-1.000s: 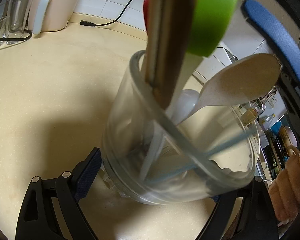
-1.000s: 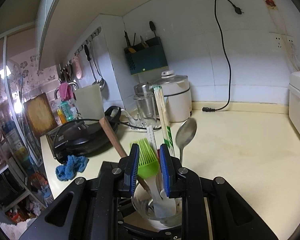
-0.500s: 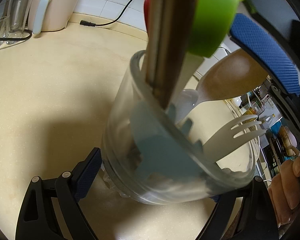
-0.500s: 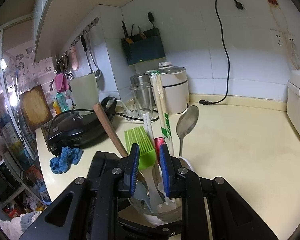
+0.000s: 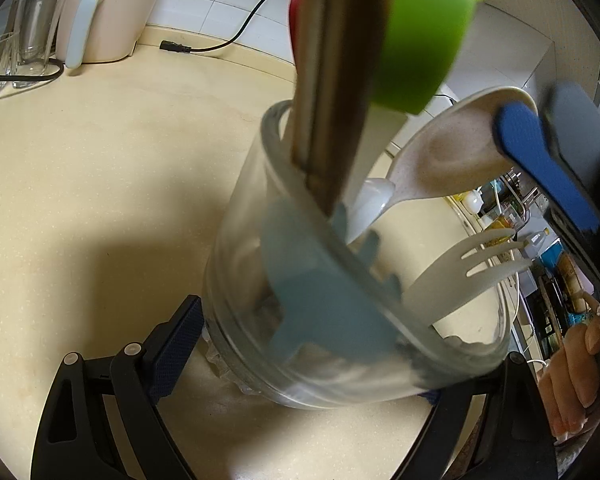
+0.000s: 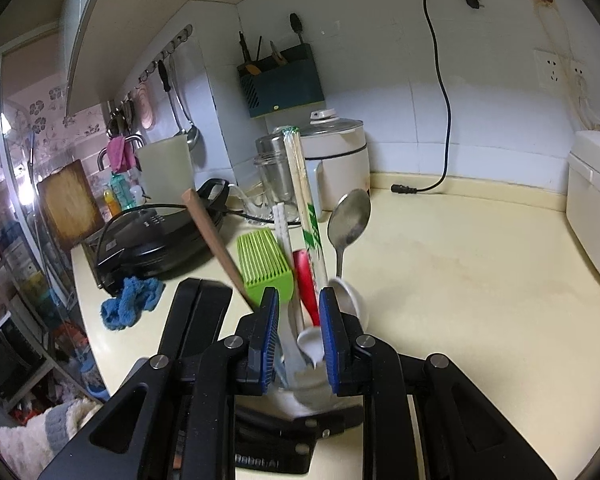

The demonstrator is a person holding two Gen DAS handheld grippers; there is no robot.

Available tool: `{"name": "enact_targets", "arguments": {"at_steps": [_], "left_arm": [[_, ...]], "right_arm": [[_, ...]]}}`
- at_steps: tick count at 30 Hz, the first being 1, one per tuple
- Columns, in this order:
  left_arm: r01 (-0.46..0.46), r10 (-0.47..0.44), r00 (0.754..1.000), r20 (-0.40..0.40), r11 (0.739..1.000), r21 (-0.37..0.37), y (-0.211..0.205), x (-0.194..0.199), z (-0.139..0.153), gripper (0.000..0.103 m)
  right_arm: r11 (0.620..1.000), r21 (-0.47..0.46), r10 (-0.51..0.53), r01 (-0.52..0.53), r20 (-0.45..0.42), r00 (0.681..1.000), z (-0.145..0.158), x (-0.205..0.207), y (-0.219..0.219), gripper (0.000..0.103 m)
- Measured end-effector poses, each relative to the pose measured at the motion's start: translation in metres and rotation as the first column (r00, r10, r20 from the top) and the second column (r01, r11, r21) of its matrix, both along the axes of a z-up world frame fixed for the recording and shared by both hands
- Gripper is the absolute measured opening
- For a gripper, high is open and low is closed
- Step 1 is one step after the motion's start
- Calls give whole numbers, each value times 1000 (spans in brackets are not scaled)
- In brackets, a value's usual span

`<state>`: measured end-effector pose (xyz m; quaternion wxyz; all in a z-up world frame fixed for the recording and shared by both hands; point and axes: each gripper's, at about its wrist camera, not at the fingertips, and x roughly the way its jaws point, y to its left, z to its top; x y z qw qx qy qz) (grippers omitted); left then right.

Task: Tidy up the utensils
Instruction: 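Lower the white fork into the glass and open the right tool, then set the glass down on the counter and open the left tool while withdrawing the right tool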

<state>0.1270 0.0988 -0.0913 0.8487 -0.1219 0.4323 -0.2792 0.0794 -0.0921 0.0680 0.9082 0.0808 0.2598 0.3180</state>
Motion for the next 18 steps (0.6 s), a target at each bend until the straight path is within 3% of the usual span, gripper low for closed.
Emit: {"name": "enact_targets", "arguments": {"at_steps": [9, 18], "left_arm": [[0, 0, 1000, 0, 1000, -1, 1, 0, 0, 92], [-1, 1, 1000, 0, 1000, 0, 0, -1, 0, 92]], "right_arm": [[999, -37, 22, -24, -60, 998, -16, -14, -5, 21], [999, -12, -52, 51, -96, 994, -24, -19, -25, 29]]}}
